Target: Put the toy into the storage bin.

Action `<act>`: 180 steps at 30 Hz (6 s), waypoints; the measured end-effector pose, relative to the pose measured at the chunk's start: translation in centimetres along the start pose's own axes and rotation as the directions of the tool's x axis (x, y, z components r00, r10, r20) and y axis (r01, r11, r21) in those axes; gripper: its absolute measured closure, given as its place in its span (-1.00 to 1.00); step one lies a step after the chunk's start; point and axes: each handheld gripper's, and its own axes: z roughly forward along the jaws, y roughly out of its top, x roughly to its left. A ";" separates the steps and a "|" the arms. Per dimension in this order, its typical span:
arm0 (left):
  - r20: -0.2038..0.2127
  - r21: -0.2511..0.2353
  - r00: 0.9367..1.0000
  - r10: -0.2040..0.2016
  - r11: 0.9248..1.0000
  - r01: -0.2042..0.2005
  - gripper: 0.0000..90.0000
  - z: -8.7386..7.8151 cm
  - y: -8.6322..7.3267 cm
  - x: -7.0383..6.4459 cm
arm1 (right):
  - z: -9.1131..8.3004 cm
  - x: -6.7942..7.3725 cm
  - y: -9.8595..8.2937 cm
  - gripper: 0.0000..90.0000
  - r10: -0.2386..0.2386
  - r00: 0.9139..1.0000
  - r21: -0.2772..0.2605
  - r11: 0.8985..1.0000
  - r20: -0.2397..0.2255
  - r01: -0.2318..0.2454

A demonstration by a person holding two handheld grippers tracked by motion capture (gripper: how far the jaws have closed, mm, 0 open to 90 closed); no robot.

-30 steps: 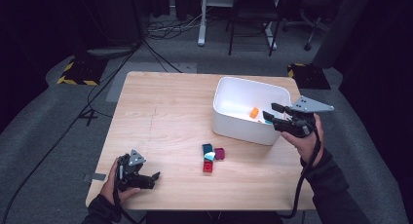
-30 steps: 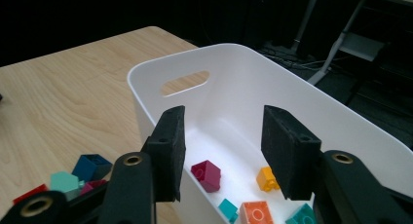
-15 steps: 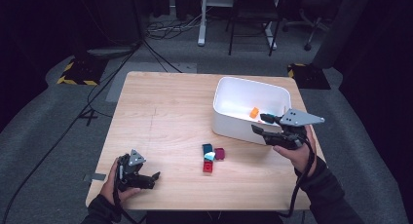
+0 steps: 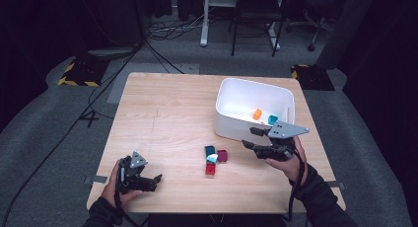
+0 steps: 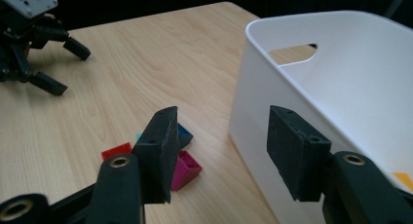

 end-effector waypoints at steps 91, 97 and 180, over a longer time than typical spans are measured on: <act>0.001 -0.005 1.000 0.003 1.000 -0.003 -0.97 0.0 0.0 0.0 | -3.7 -0.2 -4.9 -0.10 0.054 0.998 0.065 0.996 0.029 -0.056; 0.000 -0.004 1.000 0.003 1.000 -0.003 -0.98 0.0 0.0 0.0 | -4.8 -1.1 -4.0 -0.10 0.051 0.997 0.043 0.998 0.051 -0.054; 0.001 0.002 1.000 0.001 1.000 -0.001 -0.98 0.0 0.0 0.0 | -0.3 -10.9 2.7 -0.11 0.161 0.950 0.099 0.976 0.268 -0.194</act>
